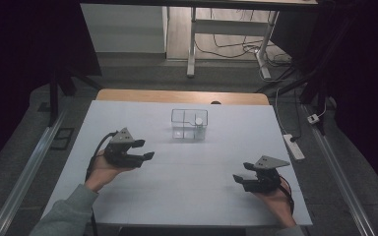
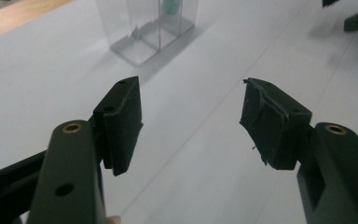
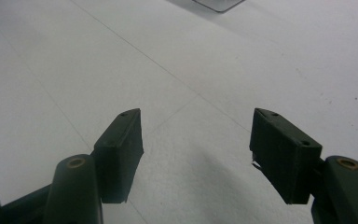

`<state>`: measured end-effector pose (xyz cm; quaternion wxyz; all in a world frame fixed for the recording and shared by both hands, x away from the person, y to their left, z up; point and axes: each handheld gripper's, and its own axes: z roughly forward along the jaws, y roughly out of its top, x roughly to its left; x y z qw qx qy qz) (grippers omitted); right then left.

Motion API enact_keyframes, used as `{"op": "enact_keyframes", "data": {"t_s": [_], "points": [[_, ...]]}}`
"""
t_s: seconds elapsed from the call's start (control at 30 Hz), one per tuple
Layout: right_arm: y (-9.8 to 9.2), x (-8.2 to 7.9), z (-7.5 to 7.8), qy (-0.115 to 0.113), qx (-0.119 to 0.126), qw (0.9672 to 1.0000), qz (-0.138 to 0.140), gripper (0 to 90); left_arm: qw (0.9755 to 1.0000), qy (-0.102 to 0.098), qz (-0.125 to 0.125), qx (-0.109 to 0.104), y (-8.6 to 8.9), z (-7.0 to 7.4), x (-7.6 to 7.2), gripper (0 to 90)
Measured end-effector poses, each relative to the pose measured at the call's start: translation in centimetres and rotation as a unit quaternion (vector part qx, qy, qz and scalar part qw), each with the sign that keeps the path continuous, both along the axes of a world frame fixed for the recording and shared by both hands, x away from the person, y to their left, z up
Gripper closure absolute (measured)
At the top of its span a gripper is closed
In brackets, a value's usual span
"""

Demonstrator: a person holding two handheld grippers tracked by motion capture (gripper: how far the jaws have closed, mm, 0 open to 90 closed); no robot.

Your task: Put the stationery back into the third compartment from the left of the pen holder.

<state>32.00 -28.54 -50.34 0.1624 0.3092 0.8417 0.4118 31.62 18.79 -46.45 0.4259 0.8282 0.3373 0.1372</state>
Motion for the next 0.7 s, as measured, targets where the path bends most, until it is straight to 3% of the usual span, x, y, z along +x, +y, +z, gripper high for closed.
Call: {"op": "enact_keyframes", "data": {"t_s": [0.1,0.3,0.7], "points": [[0.0,0.0,0.0,0.000,-0.002,1.0000,0.001,33.0,1.0000,0.004,0.005,-0.006,1.0,-0.6,-1.2,37.4],[0.0,-0.1,0.1,-0.004,0.000,1.0000,0.002,32.7,0.9997,0.012,0.020,0.006,2.3,-2.2,-2.9,37.1],[-0.2,-0.2,0.2,-0.007,0.003,1.0000,0.002,32.5,0.9990,0.025,0.037,-0.002,3.5,-3.0,-3.0,35.4]]}}
